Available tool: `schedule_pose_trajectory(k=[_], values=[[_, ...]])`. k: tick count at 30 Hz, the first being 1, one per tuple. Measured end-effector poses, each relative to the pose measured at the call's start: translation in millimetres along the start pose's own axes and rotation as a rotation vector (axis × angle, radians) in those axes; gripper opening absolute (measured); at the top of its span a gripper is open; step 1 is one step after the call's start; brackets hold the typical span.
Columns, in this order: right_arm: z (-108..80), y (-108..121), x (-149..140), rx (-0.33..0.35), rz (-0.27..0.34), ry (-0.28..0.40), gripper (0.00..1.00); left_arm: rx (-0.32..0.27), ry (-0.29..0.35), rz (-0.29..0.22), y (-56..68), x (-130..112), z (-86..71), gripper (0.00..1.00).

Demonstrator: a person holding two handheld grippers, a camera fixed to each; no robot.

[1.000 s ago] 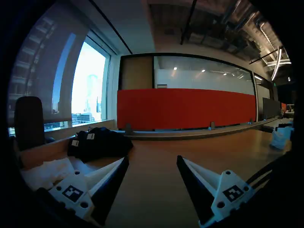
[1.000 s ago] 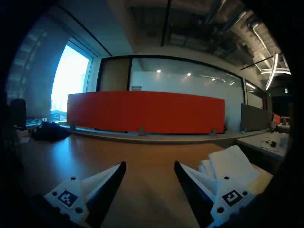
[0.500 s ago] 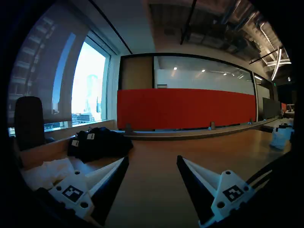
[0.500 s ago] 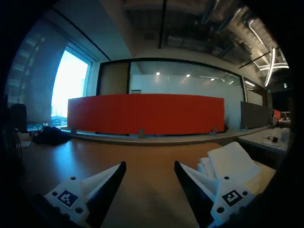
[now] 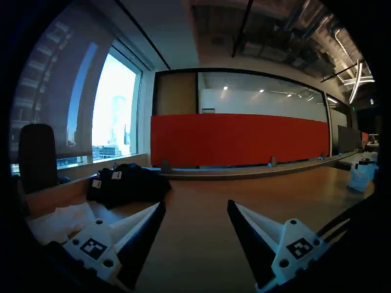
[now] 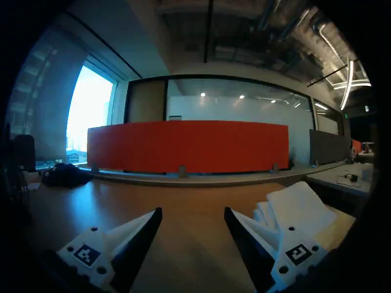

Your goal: Fold towel

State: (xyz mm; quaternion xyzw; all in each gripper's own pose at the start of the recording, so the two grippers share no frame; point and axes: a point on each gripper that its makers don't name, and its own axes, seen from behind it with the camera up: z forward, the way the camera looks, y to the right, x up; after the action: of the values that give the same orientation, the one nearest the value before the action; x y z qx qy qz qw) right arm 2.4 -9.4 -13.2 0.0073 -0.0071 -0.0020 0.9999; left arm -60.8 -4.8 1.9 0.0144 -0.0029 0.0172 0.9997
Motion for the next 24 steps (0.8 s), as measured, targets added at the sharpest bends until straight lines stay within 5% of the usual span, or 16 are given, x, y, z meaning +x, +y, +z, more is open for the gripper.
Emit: schedule_pose_trajectory(k=[24], values=[[0.4, -0.4, 0.8, -0.001, 0.000, 0.000, 0.99, 0.000, -0.001, 0.000, -0.6, 1.0, 1.6, 0.93]])
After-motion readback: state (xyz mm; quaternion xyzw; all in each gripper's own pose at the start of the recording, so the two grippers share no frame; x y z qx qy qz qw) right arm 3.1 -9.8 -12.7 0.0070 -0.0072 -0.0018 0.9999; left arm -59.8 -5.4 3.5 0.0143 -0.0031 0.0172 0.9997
